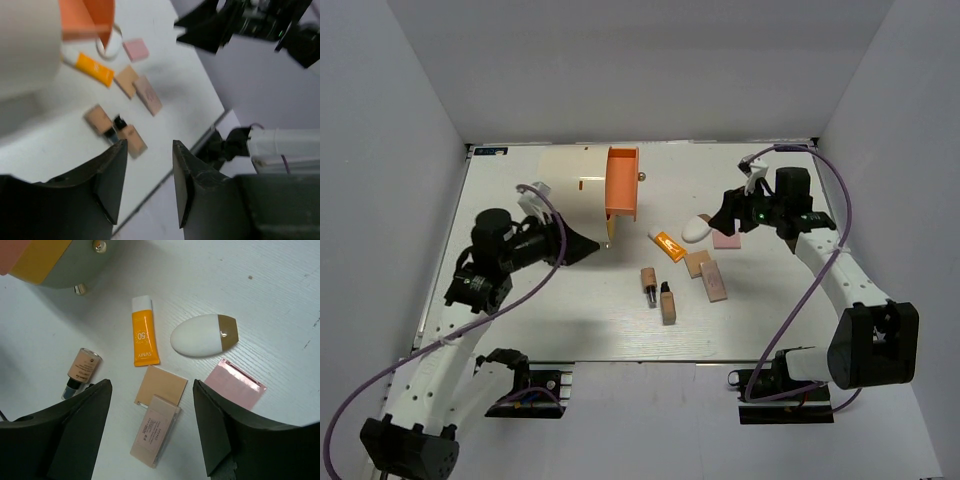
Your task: Organize the makeup
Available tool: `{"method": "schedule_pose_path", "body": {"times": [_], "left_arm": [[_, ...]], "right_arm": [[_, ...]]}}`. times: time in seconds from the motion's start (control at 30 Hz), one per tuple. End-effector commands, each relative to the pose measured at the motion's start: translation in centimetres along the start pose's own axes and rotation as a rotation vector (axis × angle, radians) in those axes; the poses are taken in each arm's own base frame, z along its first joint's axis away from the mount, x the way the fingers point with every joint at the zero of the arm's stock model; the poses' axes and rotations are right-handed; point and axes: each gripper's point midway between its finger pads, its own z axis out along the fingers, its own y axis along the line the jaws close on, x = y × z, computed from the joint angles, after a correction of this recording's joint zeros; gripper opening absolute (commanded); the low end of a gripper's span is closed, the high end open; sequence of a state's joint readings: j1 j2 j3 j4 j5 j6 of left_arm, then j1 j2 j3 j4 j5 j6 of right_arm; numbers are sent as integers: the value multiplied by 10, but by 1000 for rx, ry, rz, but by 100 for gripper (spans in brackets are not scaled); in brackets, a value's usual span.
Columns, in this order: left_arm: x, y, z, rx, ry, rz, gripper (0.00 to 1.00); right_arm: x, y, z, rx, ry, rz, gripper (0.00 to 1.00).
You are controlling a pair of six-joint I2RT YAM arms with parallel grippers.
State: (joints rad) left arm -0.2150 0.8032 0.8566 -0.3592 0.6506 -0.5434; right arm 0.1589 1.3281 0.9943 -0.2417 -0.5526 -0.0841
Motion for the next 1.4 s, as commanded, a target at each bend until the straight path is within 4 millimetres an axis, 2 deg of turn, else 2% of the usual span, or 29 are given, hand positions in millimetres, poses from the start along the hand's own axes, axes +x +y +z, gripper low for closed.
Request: {"method": "schedule_pose_path", "body": {"times": [0.0,0.03,0.13,0.17,0.2,0.27,0.3,0.33,0.37,0.4,0.43,0.5,0.63,0.73,0.9,1.17,1.37], "left_arm": [[45,10,18,-46,123,-64,52],[68,1,30,-29,202,-63,53],[96,-5,53,-91,270,-29,56],[128,-20,63,-83,366,7,57],[124,-21,73,-146,333,35,59],[149,-21,86,-265,377,104,67],[158,-29,90,-254,405,110,70],[160,-16,92,-344,387,143,72],[169,-17,95,-373,394,171,74],[179,-6,101,-446,412,183,76],[176,5,104,-517,376,212,78],[187,16,112,-589,368,218,89],[187,37,117,-720,279,215,91],[184,38,123,-721,218,179,91],[174,45,136,-733,134,137,86],[182,54,158,-765,101,129,71],[177,61,168,-805,65,140,69]], "right_arm": [[-4,-3,-4,4,-33,-14,72],[-4,-4,-5,8,-36,-11,71],[-3,-10,-8,20,-42,-3,70],[-3,-10,-9,22,-46,-2,69],[-3,-10,-10,23,-48,-3,69],[-4,-12,-15,34,-61,-3,68],[-3,-13,-16,37,-64,-3,68],[-5,-14,-19,44,-76,-6,68],[-3,-15,-20,47,-76,-4,68],[-3,-15,-20,45,-75,-3,68],[-4,-16,-22,46,-81,-2,68],[-5,-16,-24,45,-90,1,68],[-7,-14,-27,33,-100,7,68],[-7,-12,-28,22,-108,11,67],[-6,-9,-28,0,-108,15,66],[-5,-9,-29,-11,-111,21,66],[-6,-9,-31,-14,-115,24,65]]}}
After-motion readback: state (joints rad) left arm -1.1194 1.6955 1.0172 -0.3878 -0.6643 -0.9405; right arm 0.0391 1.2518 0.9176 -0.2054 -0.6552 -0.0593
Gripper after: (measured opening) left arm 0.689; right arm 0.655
